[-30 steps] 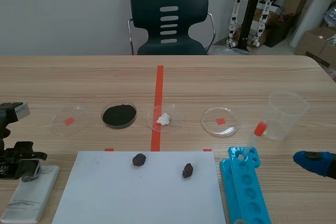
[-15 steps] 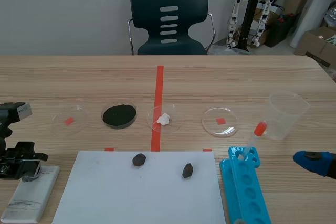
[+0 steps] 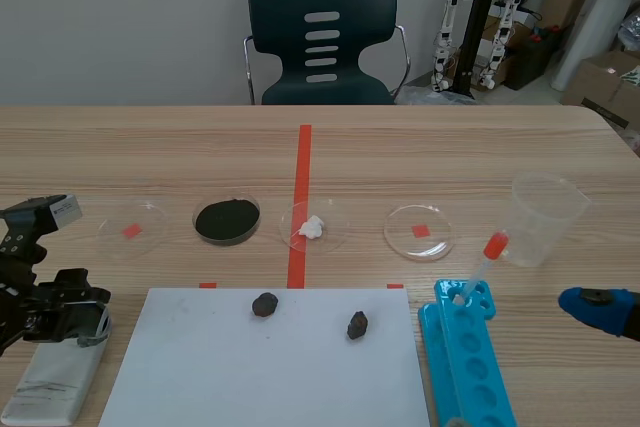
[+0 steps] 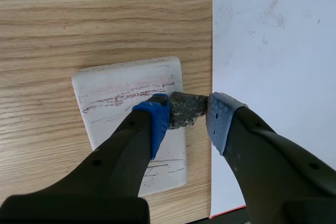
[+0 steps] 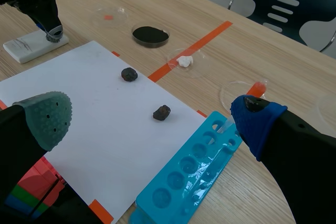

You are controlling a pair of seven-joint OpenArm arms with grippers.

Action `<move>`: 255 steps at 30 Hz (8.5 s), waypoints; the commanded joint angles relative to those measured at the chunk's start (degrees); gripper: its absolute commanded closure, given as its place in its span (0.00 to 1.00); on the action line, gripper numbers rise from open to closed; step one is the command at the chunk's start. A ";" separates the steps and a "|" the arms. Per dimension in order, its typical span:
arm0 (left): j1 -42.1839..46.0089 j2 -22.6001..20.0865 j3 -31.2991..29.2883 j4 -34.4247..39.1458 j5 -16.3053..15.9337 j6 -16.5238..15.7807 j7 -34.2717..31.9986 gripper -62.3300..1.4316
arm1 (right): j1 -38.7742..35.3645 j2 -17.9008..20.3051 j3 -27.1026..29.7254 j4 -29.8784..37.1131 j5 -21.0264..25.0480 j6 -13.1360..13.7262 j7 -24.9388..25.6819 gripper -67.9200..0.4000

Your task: Rub the mineral on the streak plate

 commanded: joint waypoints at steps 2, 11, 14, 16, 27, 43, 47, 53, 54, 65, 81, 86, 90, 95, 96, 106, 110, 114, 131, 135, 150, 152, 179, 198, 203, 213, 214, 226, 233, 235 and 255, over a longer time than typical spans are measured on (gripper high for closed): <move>-0.15 -0.17 -0.04 0.55 4.96 1.97 -0.17 0.80 | -0.11 0.00 0.15 0.50 0.61 0.04 0.72 0.06; -0.17 -0.17 -0.04 0.55 15.30 7.08 0.09 0.80 | -0.11 0.00 0.15 0.50 0.61 0.04 0.72 0.06; -0.17 -0.17 -0.04 0.55 14.36 7.04 0.07 0.80 | -0.11 0.00 0.15 0.50 0.61 0.04 0.72 0.06; -0.17 -0.17 -0.04 0.55 11.72 5.95 -0.15 0.80 | -0.11 0.00 0.15 0.50 0.61 0.04 0.72 0.06; -0.17 2.12 -0.04 0.55 4.50 1.84 -1.09 0.80 | -0.11 0.00 0.15 0.50 0.61 0.04 0.72 0.06; -0.17 2.19 -0.04 0.55 22.23 11.39 1.79 0.80 | -0.11 0.00 0.15 0.50 0.61 0.04 0.72 0.06; -0.17 2.19 -0.04 0.55 22.53 11.52 1.81 0.80 | -0.11 0.00 0.15 0.50 0.61 0.04 0.72 0.06; -0.17 2.19 -0.04 0.55 14.43 7.58 1.55 0.80 | -0.11 0.00 0.15 0.50 0.61 0.04 0.72 0.06; -0.17 2.19 -0.04 0.55 13.22 7.04 1.51 0.80 | -0.11 0.00 0.15 0.50 0.61 0.04 0.72 0.06; -0.17 2.19 -0.04 0.55 4.26 2.01 0.59 0.80 | -0.11 0.00 0.15 0.50 0.61 0.04 0.72 0.06; -0.15 2.16 -0.04 0.55 22.45 11.87 3.80 0.80 | -0.11 0.00 0.15 0.50 0.61 0.04 0.72 0.06; -0.15 2.19 -0.04 0.55 20.76 11.69 3.74 0.80 | -0.11 0.00 0.15 0.50 0.61 0.04 0.72 0.06; -0.15 2.19 -0.04 0.55 14.21 8.00 2.71 0.80 | -0.11 0.00 0.15 0.50 0.61 0.04 0.72 0.06; -0.15 2.19 -0.04 0.55 6.95 3.91 2.16 0.80 | -0.11 0.00 0.15 0.50 0.61 0.04 0.72 0.06; -0.15 2.19 -0.04 0.55 6.16 3.45 2.16 0.80 | -0.11 0.00 0.15 0.50 0.61 0.04 0.72 0.06; -0.15 2.19 -0.04 0.55 8.04 3.82 1.75 0.80 | -0.11 0.00 0.15 0.50 0.61 0.04 0.72 0.06; -0.15 2.19 -0.07 0.55 14.80 8.22 1.95 0.80 | -0.11 0.00 0.15 0.50 0.61 0.04 0.72 0.06; -0.15 2.19 -0.07 0.55 20.15 11.26 2.86 0.80 | -0.11 0.00 0.15 0.50 0.61 0.04 0.72 0.06; -0.15 2.21 -0.04 0.57 7.56 4.17 2.32 0.80 | -0.11 0.00 0.15 0.50 0.61 0.04 0.72 0.06; -0.15 2.36 -0.04 0.57 4.98 3.02 1.92 0.80 | -0.11 0.00 0.15 0.50 0.61 0.04 0.72 0.06; 4.81 0.09 -0.55 11.28 3.87 2.49 -14.45 0.80 | -0.11 0.00 0.15 0.50 0.61 0.04 0.72 0.06; 7.39 -0.37 -0.57 15.47 4.46 2.45 -21.11 0.80 | -0.11 0.00 0.15 0.50 0.61 0.04 0.74 0.06; 43.58 -1.46 -4.92 40.50 24.55 -5.70 -67.67 0.80 | -0.11 0.00 0.15 0.50 0.61 0.04 0.72 0.06; 43.80 -1.46 -4.92 40.52 25.42 -5.66 -67.82 0.80 | -0.11 0.00 0.15 0.50 0.61 0.04 0.72 0.06; 43.80 -1.46 -4.92 40.52 25.42 -5.66 -67.84 0.80 | -0.11 0.00 0.15 0.50 0.61 0.04 0.72 0.06; 43.80 -1.46 -4.92 40.52 25.40 -5.66 -67.67 0.80 | -0.11 0.00 0.15 0.50 0.61 0.04 0.72 0.06; 43.80 -1.46 -4.92 40.52 25.40 -5.66 -67.67 0.80 | -0.11 0.00 0.15 0.50 0.61 0.04 0.72 0.06; 43.80 -1.46 -4.92 40.52 25.38 -5.66 -67.67 0.80 | -0.11 0.00 0.15 0.50 0.61 0.04 0.72 0.06; 43.80 -1.46 -4.92 40.52 25.38 -5.66 -67.69 0.80 | -0.11 0.00 0.15 0.50 0.61 0.04 0.72 0.06; 43.80 -1.46 -4.92 40.52 25.38 -5.66 -67.69 0.80 | -0.11 0.00 0.15 0.50 0.61 0.04 0.72 0.06; 43.80 -1.46 -4.92 40.52 25.38 -5.66 -67.25 0.80 | -0.11 0.00 0.15 0.50 0.61 0.04 0.72 0.06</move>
